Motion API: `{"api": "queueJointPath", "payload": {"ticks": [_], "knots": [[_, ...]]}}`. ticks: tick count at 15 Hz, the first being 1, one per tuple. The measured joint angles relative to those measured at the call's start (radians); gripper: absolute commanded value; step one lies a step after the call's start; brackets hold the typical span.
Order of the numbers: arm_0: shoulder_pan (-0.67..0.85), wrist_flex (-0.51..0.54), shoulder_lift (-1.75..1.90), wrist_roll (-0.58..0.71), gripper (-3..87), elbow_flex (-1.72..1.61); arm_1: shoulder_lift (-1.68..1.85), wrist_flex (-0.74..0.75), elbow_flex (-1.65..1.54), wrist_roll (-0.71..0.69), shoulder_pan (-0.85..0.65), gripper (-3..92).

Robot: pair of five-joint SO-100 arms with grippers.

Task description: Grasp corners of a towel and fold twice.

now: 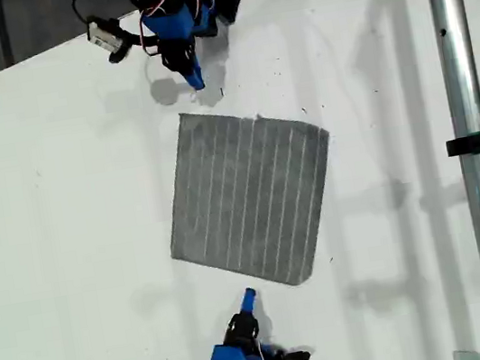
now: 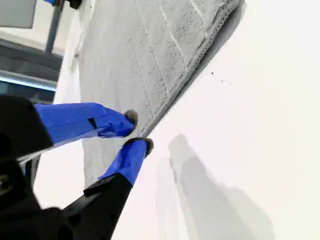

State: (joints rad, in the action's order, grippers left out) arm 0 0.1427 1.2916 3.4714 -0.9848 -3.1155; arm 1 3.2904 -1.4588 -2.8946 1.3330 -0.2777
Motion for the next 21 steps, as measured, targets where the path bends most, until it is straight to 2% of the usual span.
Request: {"api": "queueJointPath", "payload": {"ticks": [1,2,3,4,5,8,10,15,18,20,21], "knots": [[0.005,0.0,0.0,-0.009,-2.7,0.0,0.003,0.0,0.0,-0.011,0.009,5.8],[0.106,0.0,0.002,-0.129,-2.7,0.002,0.0,0.092,0.0,-0.08,0.037,5.5],[0.23,0.0,0.002,-0.311,-2.7,0.002,0.009,0.133,0.0,-0.097,0.035,3.5],[0.268,0.0,0.003,-0.41,-2.7,-0.002,0.008,0.143,0.0,-0.103,0.032,1.5],[0.278,0.0,0.003,-0.44,-2.8,-0.002,0.005,0.143,0.0,-0.106,0.037,-0.2],[0.273,0.0,0.003,-0.465,-2.8,-0.002,-0.014,0.14,0.032,-0.109,0.089,-0.2],[0.278,0.0,0.003,-0.465,-2.8,-0.002,-0.17,0.175,0.149,-0.109,0.169,-0.2],[0.278,0.0,0.003,-0.465,-2.8,-0.002,-1.037,0.219,0.747,-0.138,0.405,-0.2],[0.278,0.0,0.003,-0.465,-2.8,-0.002,-1.565,0.107,1.22,-0.158,0.555,-0.2],[0.278,0.0,0.003,-0.465,-2.8,-0.002,-1.77,0.094,1.437,-0.152,0.629,-0.2],[0.278,0.0,0.003,-0.465,-2.8,-0.002,-1.83,0.101,1.489,-0.141,0.657,2.7]]}}
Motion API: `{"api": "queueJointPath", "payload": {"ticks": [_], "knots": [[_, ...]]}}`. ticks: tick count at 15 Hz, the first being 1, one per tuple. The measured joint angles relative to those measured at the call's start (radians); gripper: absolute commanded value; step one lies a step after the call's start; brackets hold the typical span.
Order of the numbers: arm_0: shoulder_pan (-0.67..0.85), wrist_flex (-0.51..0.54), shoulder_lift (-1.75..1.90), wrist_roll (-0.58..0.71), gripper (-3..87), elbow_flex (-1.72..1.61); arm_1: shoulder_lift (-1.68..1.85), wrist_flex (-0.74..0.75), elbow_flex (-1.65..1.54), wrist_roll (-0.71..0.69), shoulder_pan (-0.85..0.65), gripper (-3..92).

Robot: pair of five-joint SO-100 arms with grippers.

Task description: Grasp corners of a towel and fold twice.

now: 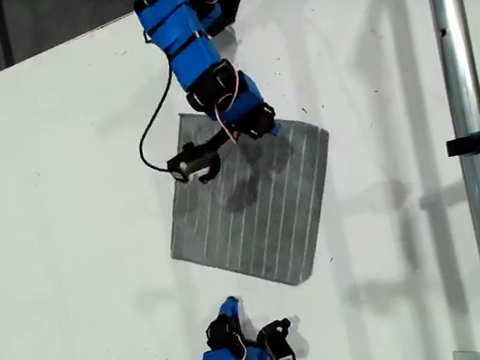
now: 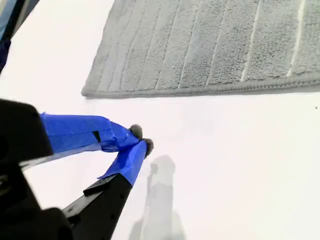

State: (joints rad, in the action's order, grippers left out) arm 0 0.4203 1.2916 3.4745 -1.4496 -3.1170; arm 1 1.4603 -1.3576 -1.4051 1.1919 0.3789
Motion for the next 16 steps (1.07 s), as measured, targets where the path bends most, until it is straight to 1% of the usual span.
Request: {"api": "queueJointPath", "payload": {"ticks": [1,2,3,6,8,9,10,12,13,15,16], "knots": [[0.0,0.0,0.0,0.0,-2.8,0.0,-0.049,0.012,0.035,0.005,0.02,15.4],[0.0,0.0,0.0,0.0,-2.8,0.0,-0.086,0.014,0.071,0.014,0.037,22.1],[0.0,0.0,0.0,0.0,-2.8,0.0,-0.097,0.011,0.083,0.026,0.046,25.5],[0.0,0.0,0.0,0.0,-2.8,0.0,-0.129,-0.003,0.086,0.035,0.061,29.4],[0.0,0.0,0.0,0.0,-2.8,0.0,-0.204,0.0,0.086,0.051,0.078,29.8],[0.002,0.0,0.0,0.0,-2.8,0.0,-0.241,0.002,0.086,0.057,0.083,29.5],[0.006,0.0,0.0,0.0,-2.8,0.0,-0.273,0.003,0.086,0.061,0.083,25.8],[0.006,0.0,0.0,0.0,-2.8,0.0,-0.316,0.028,0.086,0.064,0.083,3.4],[0.006,0.0,0.0,0.0,-2.8,0.0,-0.316,0.048,0.086,0.058,0.081,-0.2],[0.009,0.0,0.0,0.0,-2.8,0.0,-0.318,0.097,0.087,0.04,0.041,-0.2],[0.009,0.0,0.0,0.0,-2.8,0.0,-0.318,0.094,0.092,0.018,0.017,-0.2]]}}
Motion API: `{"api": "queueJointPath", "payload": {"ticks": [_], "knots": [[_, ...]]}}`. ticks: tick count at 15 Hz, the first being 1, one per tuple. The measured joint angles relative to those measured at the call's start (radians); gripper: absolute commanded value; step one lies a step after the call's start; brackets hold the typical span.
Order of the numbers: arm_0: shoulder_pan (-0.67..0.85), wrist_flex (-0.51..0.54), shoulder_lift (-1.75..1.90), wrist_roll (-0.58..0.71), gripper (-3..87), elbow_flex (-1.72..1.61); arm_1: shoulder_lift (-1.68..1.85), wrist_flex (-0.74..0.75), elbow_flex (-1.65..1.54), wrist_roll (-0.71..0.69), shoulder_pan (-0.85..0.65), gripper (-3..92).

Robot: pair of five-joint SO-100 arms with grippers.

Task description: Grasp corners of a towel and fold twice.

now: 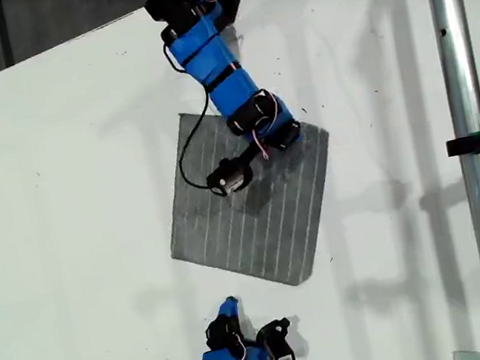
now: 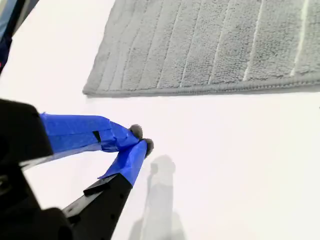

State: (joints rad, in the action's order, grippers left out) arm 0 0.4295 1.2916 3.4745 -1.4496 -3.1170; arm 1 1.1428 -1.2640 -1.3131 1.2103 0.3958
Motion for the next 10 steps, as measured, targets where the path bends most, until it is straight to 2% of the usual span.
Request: {"api": "queueJointPath", "payload": {"ticks": [4,6,8,10], "knots": [[0.0,0.0,0.0,0.0,-2.8,0.0,0.241,-0.123,0.006,-0.04,-0.057,-0.2],[0.0,0.0,0.0,0.0,-2.8,0.0,0.388,-0.135,-0.003,-0.041,-0.06,-0.2],[0.0,0.0,0.0,0.0,-2.8,0.0,0.518,-0.103,-0.055,-0.048,-0.06,-0.2],[0.002,0.0,0.0,0.0,-2.8,0.0,0.71,0.014,-0.238,-0.049,-0.1,-0.2]]}}
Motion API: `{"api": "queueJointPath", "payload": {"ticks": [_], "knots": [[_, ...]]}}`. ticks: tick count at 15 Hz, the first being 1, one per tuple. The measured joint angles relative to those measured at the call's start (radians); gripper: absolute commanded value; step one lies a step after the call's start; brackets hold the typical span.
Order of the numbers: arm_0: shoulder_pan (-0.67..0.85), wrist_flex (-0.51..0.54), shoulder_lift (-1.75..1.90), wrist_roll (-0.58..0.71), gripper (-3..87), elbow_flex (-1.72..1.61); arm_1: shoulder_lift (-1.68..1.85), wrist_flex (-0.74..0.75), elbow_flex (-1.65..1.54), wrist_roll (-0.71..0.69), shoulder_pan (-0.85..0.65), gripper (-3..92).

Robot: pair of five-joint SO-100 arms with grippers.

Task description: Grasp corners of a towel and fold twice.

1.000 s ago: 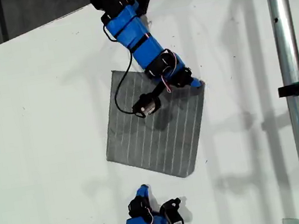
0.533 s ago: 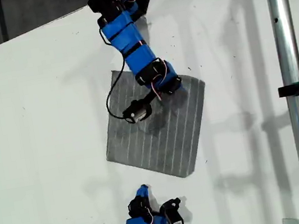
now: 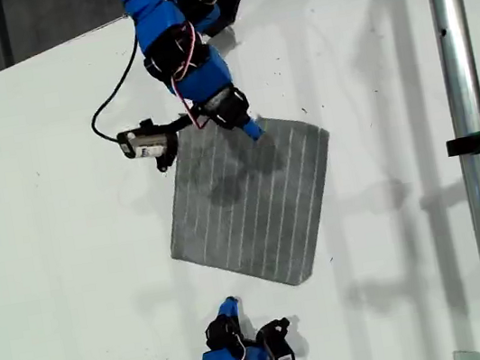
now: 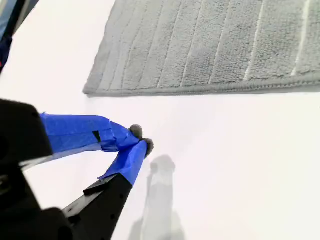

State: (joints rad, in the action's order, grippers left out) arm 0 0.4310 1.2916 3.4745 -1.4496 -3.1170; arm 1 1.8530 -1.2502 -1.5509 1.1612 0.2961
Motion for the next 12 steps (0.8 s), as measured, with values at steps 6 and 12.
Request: {"api": "queueJointPath", "payload": {"ticks": [6,12], "knots": [[0.0,0.0,0.0,0.0,-2.8,0.0,0.075,0.109,-0.14,-0.002,-0.005,-0.2],[0.0,0.0,0.0,0.0,-2.8,0.0,-0.457,-0.199,0.334,0.121,0.149,21.7]]}}
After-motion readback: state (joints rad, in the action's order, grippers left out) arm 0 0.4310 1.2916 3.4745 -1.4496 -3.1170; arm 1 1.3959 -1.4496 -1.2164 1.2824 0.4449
